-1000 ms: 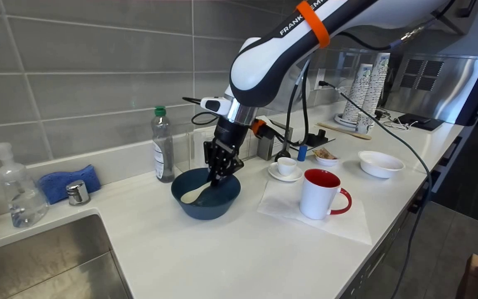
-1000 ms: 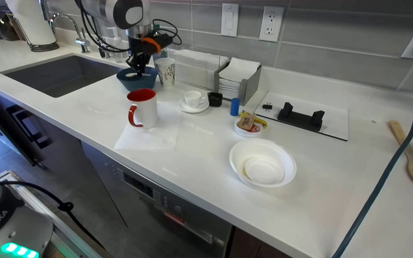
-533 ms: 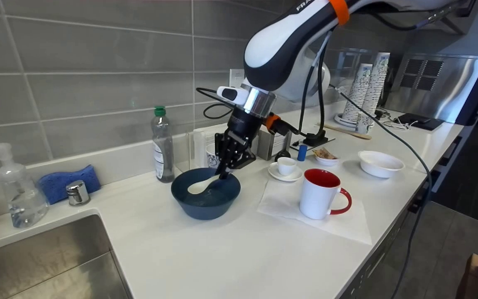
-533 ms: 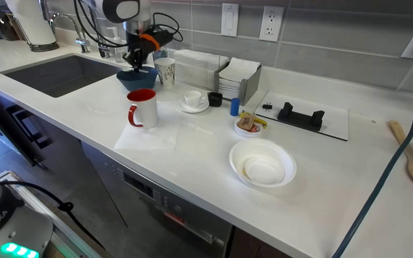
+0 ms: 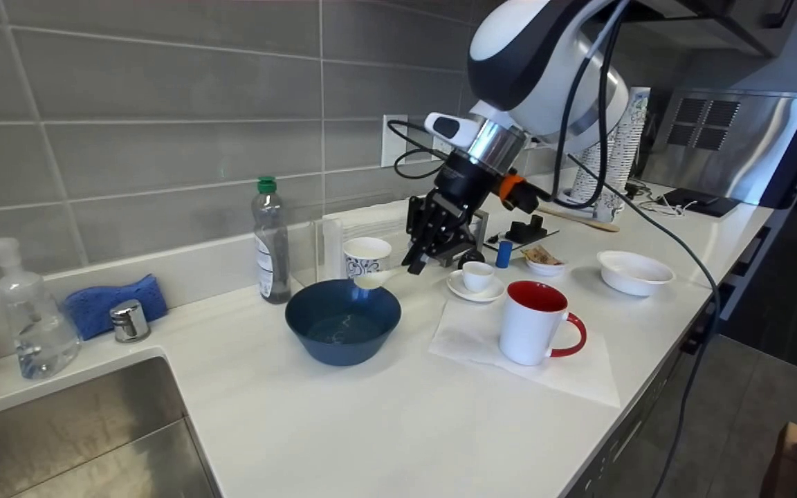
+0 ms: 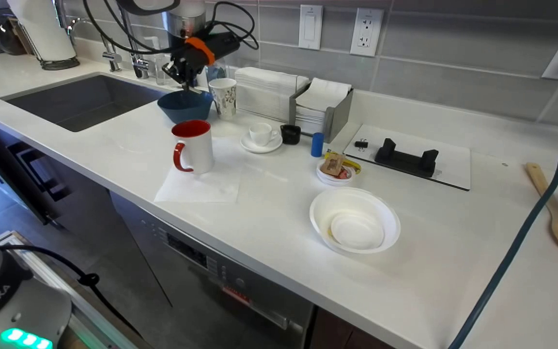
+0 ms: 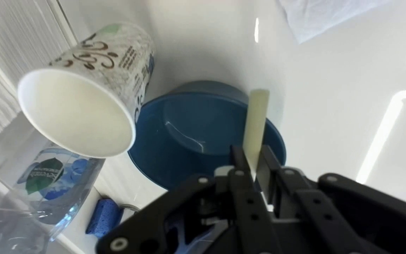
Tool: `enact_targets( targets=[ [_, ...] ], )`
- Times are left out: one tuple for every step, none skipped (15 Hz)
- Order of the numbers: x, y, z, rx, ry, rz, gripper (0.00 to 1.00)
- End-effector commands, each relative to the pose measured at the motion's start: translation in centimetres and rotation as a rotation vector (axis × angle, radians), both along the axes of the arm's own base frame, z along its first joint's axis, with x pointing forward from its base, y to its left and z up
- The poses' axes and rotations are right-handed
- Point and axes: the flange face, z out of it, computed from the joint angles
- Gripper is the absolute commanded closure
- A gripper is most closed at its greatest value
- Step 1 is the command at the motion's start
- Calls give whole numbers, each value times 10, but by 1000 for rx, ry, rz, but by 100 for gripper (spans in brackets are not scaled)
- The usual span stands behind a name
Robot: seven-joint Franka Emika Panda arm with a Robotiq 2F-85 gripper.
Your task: Use the white spoon to place some of the contents from the blue bowl into the white teacup.
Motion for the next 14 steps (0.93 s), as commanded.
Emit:
enact_targets(
  targets=[
    [-34,-38,17,31,-21,-81,97],
    [-39,-50,18,36,-23,-110,97],
    [-45,-60,19,40,-23,-141,97],
    [-51,-70,20,48,-22,-164,97],
    [-56,-80,20,47,-17,-196,97],
    [-63,-88,20,58,-18,-216,97],
    [-68,-97,19,61,-17,-242,97],
    [-75,-106,18,73,-19,-269,97],
    [-81,-115,18,88,-19,-292,97],
    [-88,-123,16,102,-12,-329,97],
    [-94,-132,14,116,-6,-363,97],
    [-99,-141,13,127,-1,-395,97],
    [-105,-148,12,130,5,-430,97],
    [-88,-142,9,100,15,-375,97]
  ],
)
